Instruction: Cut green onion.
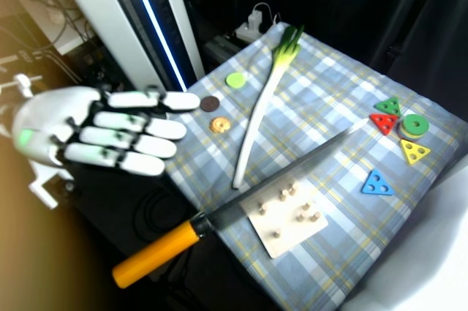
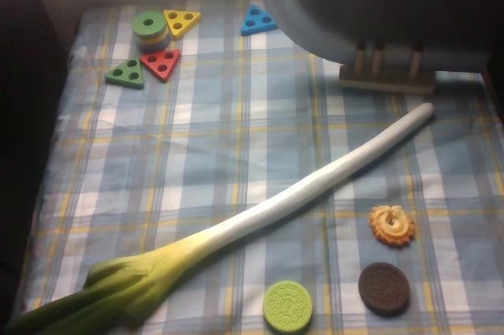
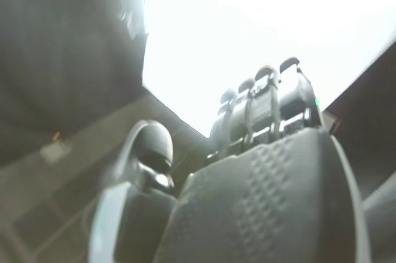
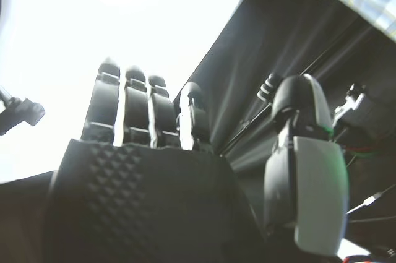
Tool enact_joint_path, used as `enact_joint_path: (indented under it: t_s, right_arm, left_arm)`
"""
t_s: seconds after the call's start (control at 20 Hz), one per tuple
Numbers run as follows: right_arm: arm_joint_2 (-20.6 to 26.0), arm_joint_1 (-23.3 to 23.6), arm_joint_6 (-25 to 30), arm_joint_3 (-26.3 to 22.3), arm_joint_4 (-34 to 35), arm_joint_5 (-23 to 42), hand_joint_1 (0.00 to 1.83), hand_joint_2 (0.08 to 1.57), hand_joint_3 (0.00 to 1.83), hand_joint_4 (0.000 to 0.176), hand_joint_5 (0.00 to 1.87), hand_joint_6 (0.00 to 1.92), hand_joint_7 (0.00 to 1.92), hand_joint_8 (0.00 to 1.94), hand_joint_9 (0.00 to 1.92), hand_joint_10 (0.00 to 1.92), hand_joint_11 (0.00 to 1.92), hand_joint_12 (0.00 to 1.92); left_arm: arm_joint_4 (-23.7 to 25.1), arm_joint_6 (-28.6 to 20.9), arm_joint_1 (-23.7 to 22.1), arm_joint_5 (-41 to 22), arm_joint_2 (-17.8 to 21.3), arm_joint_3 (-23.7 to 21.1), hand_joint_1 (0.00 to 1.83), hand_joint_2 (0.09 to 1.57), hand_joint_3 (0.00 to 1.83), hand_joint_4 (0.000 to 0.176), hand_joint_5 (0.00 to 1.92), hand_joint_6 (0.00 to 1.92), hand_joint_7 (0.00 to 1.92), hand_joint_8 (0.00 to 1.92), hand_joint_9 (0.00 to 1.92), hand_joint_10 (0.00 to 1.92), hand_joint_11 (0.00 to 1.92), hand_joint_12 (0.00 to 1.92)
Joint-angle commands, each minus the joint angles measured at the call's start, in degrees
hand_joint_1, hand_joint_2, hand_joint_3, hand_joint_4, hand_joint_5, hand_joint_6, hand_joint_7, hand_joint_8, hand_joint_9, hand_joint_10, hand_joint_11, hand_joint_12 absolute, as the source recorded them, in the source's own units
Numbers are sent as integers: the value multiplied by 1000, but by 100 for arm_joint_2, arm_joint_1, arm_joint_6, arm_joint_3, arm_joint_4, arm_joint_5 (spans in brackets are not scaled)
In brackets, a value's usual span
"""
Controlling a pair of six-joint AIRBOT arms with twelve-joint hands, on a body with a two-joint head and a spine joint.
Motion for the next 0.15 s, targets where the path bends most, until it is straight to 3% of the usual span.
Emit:
enact_joint_path:
  t_s: [0.0, 0.05, 0.1]
  right_arm:
    - [-5, -33, 85, -1, 125, 970, 878, 1106, 33, 121, 35, 6, 18, 0, 57, 16, 0, 0]
    - [-13, -92, 178, 7, 22, 1027, 975, 1115, 12, 113, 76, 8, 3, 0, 62, 7, 0, 0]
    - [-27, -117, 238, -12, -152, 1087, 846, 1113, 7, 81, 77, 4, 0, 0, 12, 1, 0, 0]
  left_arm:
    - [-58, -237, -32, -722, -39, 102, 294, 1303, 7, 0, 7, 1, 2, 0, 1, 0, 0, 0]
    - [-62, -437, -32, -722, -81, 167, 297, 1277, 0, 0, 1, 0, 0, 0, 0, 0, 0, 0]
    - [-70, -862, -35, -723, -176, 318, 314, 1221, 0, 0, 0, 0, 0, 0, 0, 0, 0, 0]
